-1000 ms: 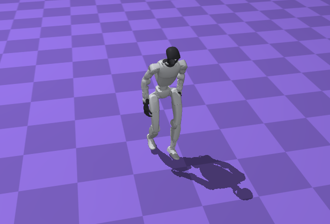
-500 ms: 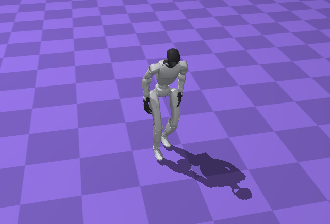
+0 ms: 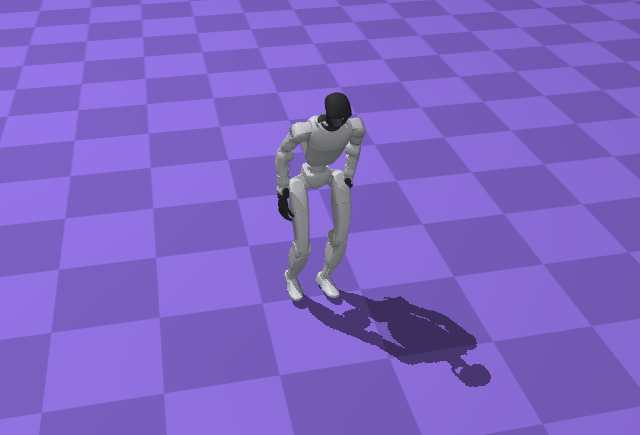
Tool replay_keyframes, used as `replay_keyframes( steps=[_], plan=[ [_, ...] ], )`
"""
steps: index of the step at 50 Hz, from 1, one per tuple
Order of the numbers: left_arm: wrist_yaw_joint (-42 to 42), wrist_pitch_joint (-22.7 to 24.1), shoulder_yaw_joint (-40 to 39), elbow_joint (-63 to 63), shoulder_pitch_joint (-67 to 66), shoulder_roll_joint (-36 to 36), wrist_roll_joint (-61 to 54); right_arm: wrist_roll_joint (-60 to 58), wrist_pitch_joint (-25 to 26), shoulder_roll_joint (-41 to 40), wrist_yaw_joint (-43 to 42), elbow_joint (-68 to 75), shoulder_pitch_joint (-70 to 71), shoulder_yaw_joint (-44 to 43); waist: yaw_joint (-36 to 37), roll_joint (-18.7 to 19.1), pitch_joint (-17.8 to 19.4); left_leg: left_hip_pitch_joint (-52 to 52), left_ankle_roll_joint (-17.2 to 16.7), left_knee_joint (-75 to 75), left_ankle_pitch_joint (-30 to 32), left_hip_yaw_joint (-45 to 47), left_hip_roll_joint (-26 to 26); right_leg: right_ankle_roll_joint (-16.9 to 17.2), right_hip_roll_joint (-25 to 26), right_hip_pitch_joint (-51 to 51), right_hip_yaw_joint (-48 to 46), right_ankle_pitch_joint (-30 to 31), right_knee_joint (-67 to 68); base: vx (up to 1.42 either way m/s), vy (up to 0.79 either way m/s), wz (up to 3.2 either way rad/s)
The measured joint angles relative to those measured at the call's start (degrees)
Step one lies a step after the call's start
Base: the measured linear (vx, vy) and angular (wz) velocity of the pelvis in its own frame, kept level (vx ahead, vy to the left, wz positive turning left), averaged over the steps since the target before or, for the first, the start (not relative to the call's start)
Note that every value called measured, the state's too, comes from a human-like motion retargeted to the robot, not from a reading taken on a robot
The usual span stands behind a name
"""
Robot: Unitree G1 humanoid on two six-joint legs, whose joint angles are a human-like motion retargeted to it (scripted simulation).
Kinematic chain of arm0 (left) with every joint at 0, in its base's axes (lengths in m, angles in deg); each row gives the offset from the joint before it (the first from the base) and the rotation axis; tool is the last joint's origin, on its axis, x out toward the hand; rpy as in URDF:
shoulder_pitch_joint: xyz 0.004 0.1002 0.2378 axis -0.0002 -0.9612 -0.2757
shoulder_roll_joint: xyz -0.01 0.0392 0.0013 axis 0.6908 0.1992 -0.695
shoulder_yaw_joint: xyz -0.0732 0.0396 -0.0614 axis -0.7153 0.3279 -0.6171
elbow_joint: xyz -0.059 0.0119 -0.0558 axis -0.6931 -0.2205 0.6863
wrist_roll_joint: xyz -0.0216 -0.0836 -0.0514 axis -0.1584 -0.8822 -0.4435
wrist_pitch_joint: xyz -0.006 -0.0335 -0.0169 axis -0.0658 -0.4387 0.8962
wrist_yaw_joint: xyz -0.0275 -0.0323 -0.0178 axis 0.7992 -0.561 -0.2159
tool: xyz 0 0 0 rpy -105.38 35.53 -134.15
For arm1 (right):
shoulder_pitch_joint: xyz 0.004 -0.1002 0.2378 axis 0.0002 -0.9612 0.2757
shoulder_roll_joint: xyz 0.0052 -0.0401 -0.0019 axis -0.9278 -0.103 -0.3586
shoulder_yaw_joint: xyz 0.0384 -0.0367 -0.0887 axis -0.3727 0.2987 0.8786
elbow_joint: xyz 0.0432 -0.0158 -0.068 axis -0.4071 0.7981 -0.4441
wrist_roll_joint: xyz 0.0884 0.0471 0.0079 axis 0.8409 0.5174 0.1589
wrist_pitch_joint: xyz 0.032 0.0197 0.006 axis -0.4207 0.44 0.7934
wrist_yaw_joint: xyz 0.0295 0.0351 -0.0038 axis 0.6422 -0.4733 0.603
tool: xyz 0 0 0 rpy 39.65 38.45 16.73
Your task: Walk
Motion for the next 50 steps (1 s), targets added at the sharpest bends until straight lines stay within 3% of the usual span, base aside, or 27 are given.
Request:
replay_keyframes(
  steps=[5, 12, 17, 29, 37, 50],
  plan=[
    [0.0, 0.09, 0.05, -0.48, -0.39, -0.16, 0.26, -0.07, -0.02, -0.22, 0.32, 0.46, -0.03, 0.3, 0.64, 0.29, -0.2, -2.94, -1.8, 5.31, -0.34, -0.78, 2.12, -1.92, 1.66, 1.26, -2.0, 0.39, -6.65, -0.08, -0.08, -0.25],
    [0.3, -0.19, -1.07, -0.32, -0.42, -0.22, 1.53, -1.04, 0.3, 0.17, -0.25, 1.37, 0.93, 1.26, 2.63, 1.31, 1.41, -8.1, -4.43, 21.75, -3.6, -3.03, 4.82, -5.69, 4.31, 1.25, -3.89, -3.71, -4.72, -0.08, -0.07, -0.3],
    [-0.46, -0.48, -2.03, 0.45, 0.2, 0.0, 2.02, -1.74, 0.85, 0.54, 0.27, 1.25, 1.81, 1.15, 3.59, 1.77, 2.56, -8.35, -5.1, 26.56, -3.29, -4.08, 4.44, -6.26, 5.05, 2.0, -4.05, -3.04, -5.16, -0.02, -0.02, -0.07],
    [-3.14, -0.32, -1.63, 2.24, -0.59, -0.65, 1.16, -1.9, 1.33, 2.49, 3.6, -0.95, 0.24, -0.62, 3.04, 2.11, 0.14, -2.07, -3.69, 6.08, 1.02, -4.48, 0.53, -3.5, 2.93, 3.25, -4.32, 1.94, -12.45, 0.0, 0.01, 0.01],
    [-3.31, -0.44, -1.32, 2.71, -1.47, -1.55, 0.79, -2.26, 1.36, 2.79, 3.59, -1.06, -0.04, -0.58, 2.48, 1.72, -0.78, -1.6, -2.96, 3.88, 1.61, -2.98, 0.24, -1.69, 2.2, 1.95, -3.64, 3.67, -11.3, 0.0, 0.07, -0.02],
    [-1.21, -0.41, -2.43, 3.53, -3.82, -0.6, -0.36, -1.39, 0.19, 1.44, 2.72, -2.77, -2.05, -0.34, 0.65, 0.95, -0.32, -4.64, 0.19, 15.03, -5.12, -0.5, -0.09, 2.83, -0.29, -6.63, -0.99, 6.28, 10.81, 0.0, 0.03, 0.02]
  ],
)
